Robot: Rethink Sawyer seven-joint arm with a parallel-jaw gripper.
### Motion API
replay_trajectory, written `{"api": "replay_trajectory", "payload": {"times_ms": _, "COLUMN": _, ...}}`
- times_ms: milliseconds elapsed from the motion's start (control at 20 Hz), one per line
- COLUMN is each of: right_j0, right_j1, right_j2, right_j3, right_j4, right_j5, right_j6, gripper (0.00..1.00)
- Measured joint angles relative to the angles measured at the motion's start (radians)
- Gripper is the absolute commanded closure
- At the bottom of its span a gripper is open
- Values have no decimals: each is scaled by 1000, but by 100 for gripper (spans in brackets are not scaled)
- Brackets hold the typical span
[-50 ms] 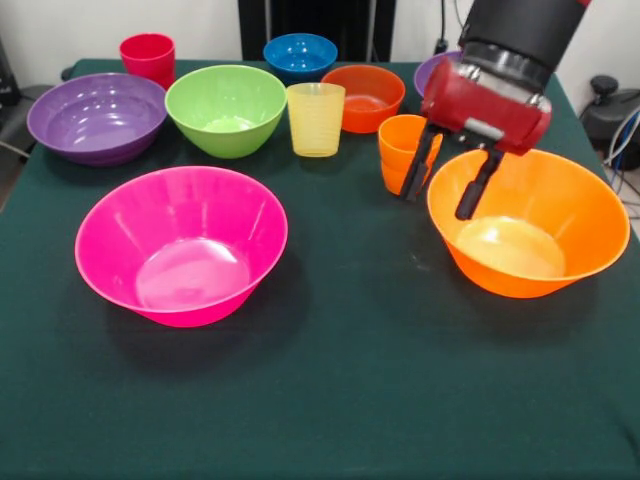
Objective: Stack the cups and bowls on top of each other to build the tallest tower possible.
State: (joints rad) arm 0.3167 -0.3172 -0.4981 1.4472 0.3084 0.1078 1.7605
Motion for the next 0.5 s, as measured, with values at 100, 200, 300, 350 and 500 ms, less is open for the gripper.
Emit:
{"api": "replay_trajectory", "payload": {"times_ms": 100, "right_j0": -33, "right_j1": -6, "right_j2": 57, "right_j3": 26, "right_j4": 40, "right_j5": 48, "right_j6": 16, "gripper": 0}}
{"api": "replay_trajectory", "payload": {"times_ms": 200, "right_j0": -44, "right_j1": -6, "right_j2": 88, "right_j3": 43, "right_j4": 68, "right_j5": 78, "right_j6": 32, "gripper": 0}}
{"api": "replay_trajectory", "payload": {"times_ms": 300, "right_j0": -46, "right_j1": -8, "right_j2": 118, "right_j3": 58, "right_j4": 90, "right_j5": 113, "right_j6": 53, "gripper": 0}}
{"api": "replay_trajectory", "payload": {"times_ms": 350, "right_j0": -46, "right_j1": -10, "right_j2": 135, "right_j3": 67, "right_j4": 103, "right_j5": 134, "right_j6": 67, "gripper": 0}}
{"api": "replay_trajectory", "payload": {"times_ms": 500, "right_j0": -41, "right_j1": -21, "right_j2": 150, "right_j3": 75, "right_j4": 114, "right_j5": 171, "right_j6": 89, "gripper": 0}}
